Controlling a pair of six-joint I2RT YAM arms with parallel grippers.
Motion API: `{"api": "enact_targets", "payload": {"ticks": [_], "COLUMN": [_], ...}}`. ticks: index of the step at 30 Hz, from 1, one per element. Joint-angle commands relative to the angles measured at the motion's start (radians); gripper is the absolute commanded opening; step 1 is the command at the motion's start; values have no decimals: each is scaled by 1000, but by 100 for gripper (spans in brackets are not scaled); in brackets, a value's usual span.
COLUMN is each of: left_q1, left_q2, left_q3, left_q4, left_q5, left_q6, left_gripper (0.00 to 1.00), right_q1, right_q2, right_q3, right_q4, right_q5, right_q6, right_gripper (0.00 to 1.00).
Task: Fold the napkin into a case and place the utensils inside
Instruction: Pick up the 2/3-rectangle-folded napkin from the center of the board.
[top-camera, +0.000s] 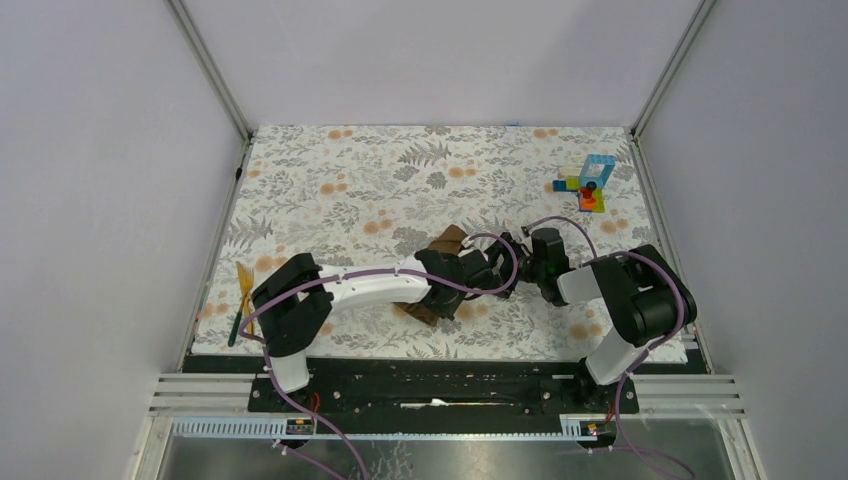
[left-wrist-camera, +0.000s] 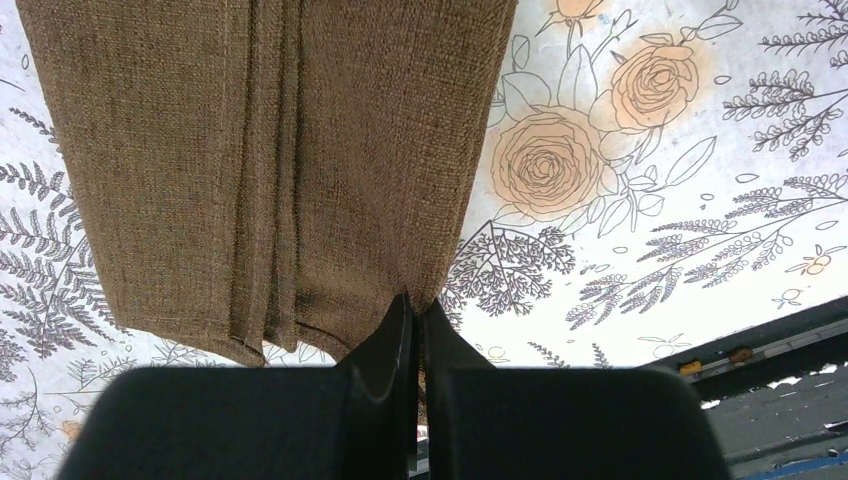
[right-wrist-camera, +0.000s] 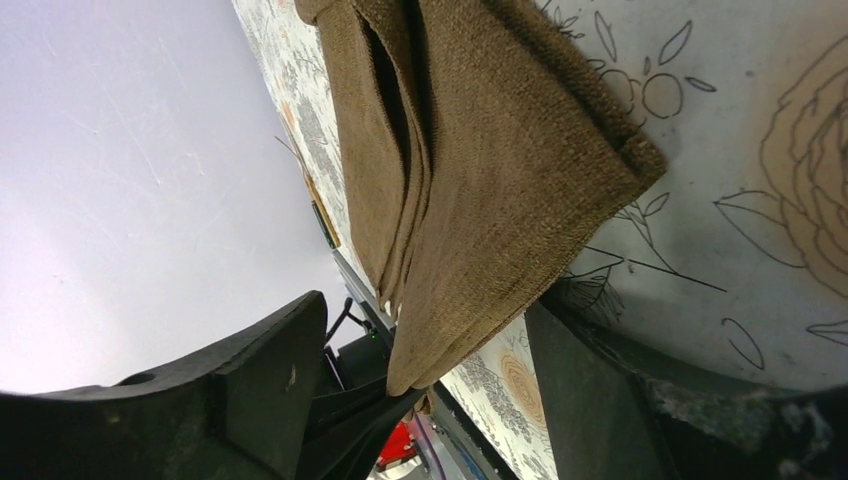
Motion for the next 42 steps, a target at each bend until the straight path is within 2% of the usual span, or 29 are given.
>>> {"api": "enact_targets", "payload": {"ticks": [1,5,14,25,30,34,42], "left_q1": [5,5,3,2,-5,-10,-22], "left_q2": [-50,-59,-67,-62,-57,-55,9], "left_q3": [1,-9,-23,-25,-19,-22,22], "left_q4": [5,10,22,34,36,62,198], "left_q5": [16,24,40,63,70,102,231], "left_q6": [-3,-8,-14,-16,-16,-22,-57], "left_gripper": [0,0,0,0,0,0,0], "right_q1": [11,3,-28,-44,-53,-60,-114], "right_q2": [-11,-34,-35,-74,-78,-100,-173], "right_q3": [-4,-1,26,44,61,91,192], "right_q4": [-20,-50,-61,-135,-160,-254,-553], "right_q5": [34,66,84,110,119,142,199], "right_q6": [-15,-39,-62,-119,-148,-215,-431], "right_gripper": [76,71,52,37,22,0,0]}}
